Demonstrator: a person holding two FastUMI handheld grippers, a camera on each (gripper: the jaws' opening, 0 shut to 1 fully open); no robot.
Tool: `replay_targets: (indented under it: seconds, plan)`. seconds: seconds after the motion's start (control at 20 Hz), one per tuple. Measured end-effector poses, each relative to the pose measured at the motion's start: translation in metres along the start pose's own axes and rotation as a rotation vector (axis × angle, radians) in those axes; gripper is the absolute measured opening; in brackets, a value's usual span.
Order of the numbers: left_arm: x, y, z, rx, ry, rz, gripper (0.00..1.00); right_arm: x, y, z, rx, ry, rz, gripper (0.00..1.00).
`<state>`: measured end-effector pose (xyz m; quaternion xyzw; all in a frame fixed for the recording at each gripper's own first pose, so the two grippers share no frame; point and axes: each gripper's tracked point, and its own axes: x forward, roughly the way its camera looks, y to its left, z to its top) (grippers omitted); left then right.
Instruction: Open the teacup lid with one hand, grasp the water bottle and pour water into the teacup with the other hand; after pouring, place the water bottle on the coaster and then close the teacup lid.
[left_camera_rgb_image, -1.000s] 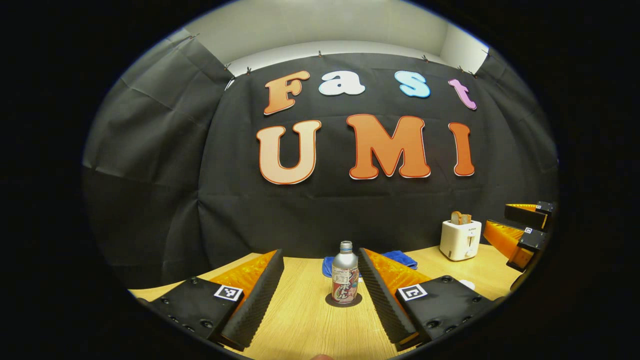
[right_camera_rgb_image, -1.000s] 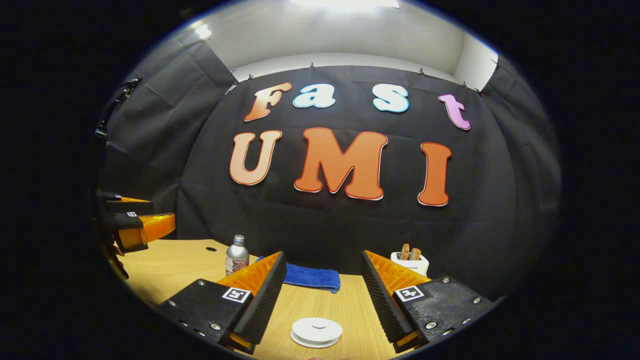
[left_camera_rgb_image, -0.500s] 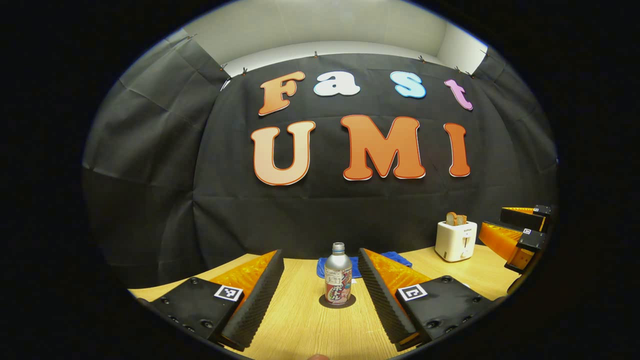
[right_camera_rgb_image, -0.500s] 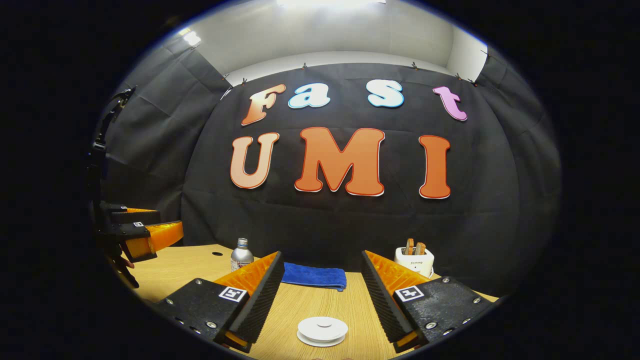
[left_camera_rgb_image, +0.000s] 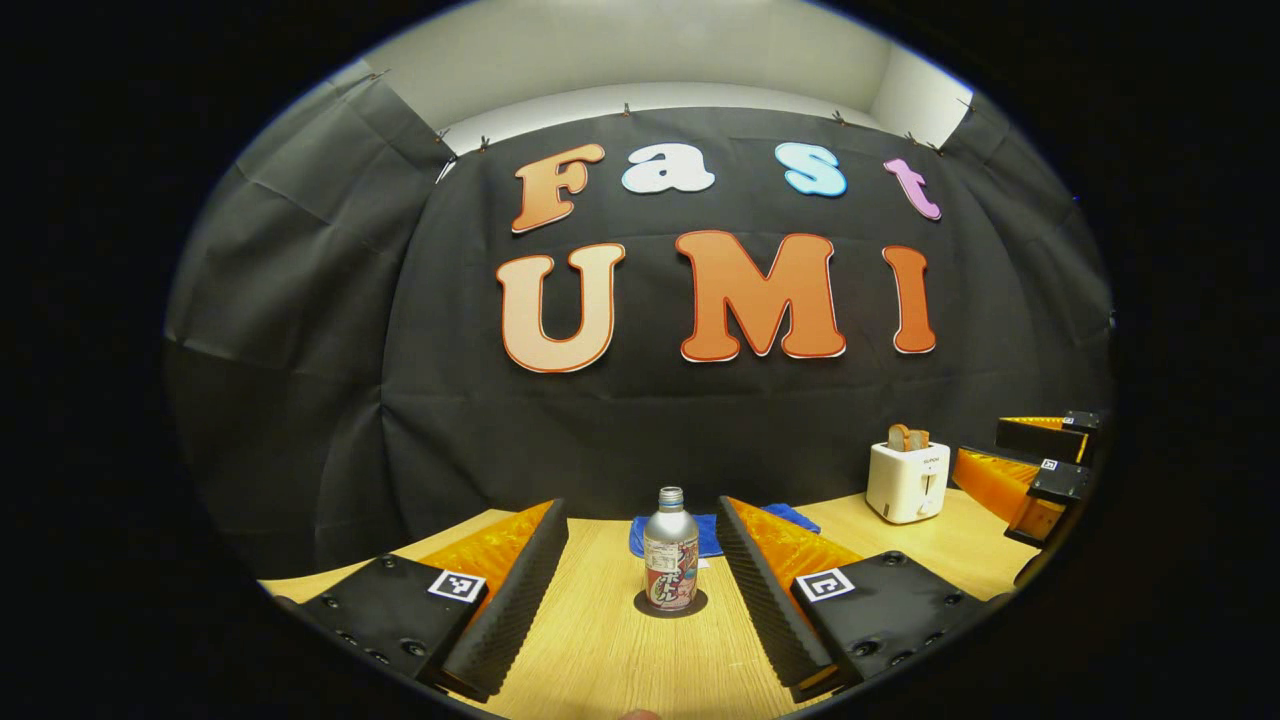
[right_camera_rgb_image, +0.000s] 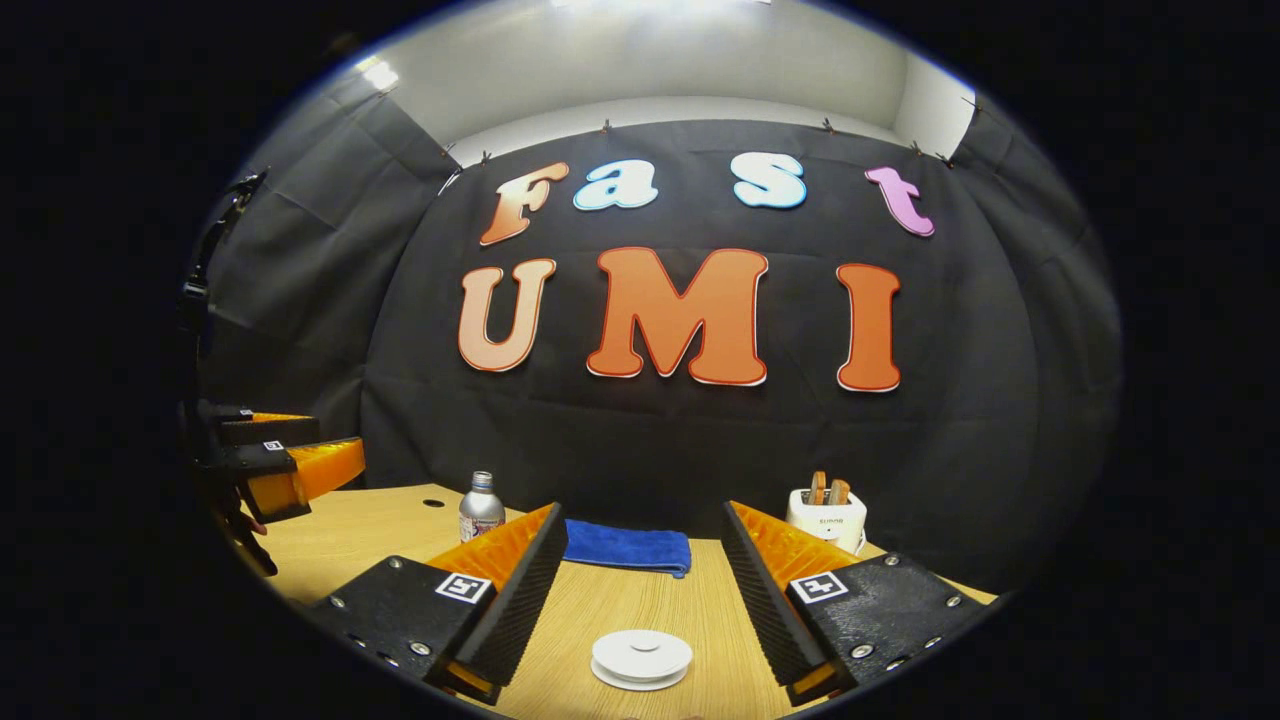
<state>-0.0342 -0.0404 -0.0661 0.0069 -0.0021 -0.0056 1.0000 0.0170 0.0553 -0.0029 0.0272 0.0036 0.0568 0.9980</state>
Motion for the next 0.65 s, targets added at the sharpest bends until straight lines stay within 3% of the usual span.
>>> replay_targets:
  seconds: [0.65]
  plan:
    - [0.0001, 0.0043, 0.0089, 0.005, -0.012, 0.005, 0.96, 0.0009, 0.0015, 0.0016, -0.016, -0.001, -0.009, 0.93]
